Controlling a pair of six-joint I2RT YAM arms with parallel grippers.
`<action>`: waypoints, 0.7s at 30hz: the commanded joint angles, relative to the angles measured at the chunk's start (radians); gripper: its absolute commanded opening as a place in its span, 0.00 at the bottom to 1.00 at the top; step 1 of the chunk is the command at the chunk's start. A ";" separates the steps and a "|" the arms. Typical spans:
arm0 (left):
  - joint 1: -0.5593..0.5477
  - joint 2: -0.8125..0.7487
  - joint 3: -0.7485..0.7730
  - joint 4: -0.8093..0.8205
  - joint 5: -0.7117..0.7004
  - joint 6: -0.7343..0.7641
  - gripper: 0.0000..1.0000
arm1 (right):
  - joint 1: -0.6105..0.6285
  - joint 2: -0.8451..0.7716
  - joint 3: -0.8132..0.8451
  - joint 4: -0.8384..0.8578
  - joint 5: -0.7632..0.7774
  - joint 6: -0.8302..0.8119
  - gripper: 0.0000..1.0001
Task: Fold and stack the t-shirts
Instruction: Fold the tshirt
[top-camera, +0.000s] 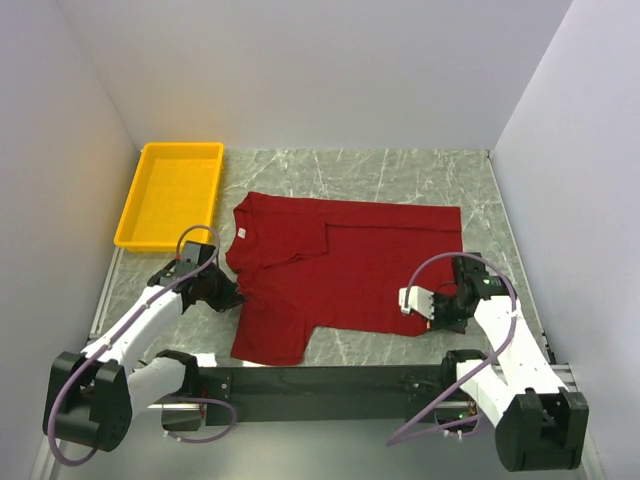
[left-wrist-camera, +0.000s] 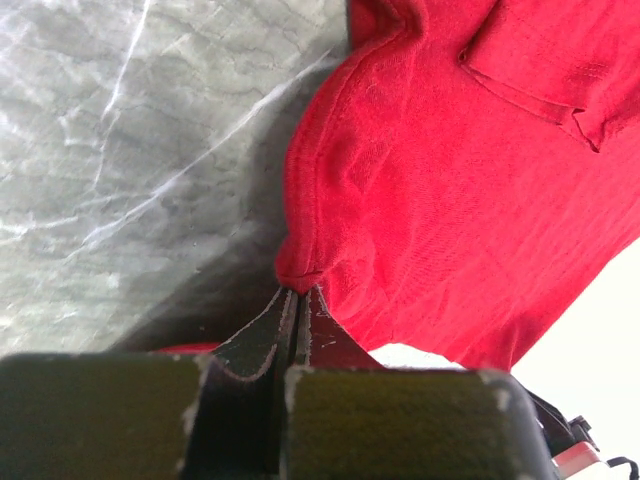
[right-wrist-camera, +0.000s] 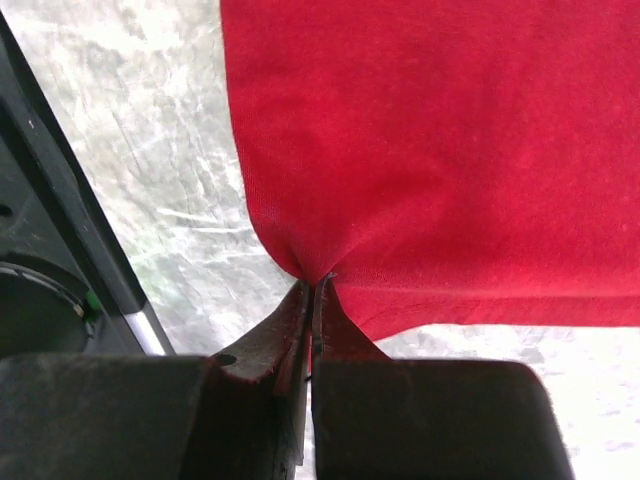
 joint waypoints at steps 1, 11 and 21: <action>0.000 -0.039 0.051 -0.046 -0.032 0.019 0.01 | -0.079 -0.023 0.024 -0.012 -0.066 0.036 0.00; 0.020 -0.089 0.097 -0.091 -0.044 0.005 0.01 | -0.337 0.021 0.096 -0.025 -0.156 -0.047 0.00; 0.032 -0.058 0.153 -0.043 -0.003 -0.041 0.01 | -0.398 0.127 0.151 0.038 -0.231 0.014 0.00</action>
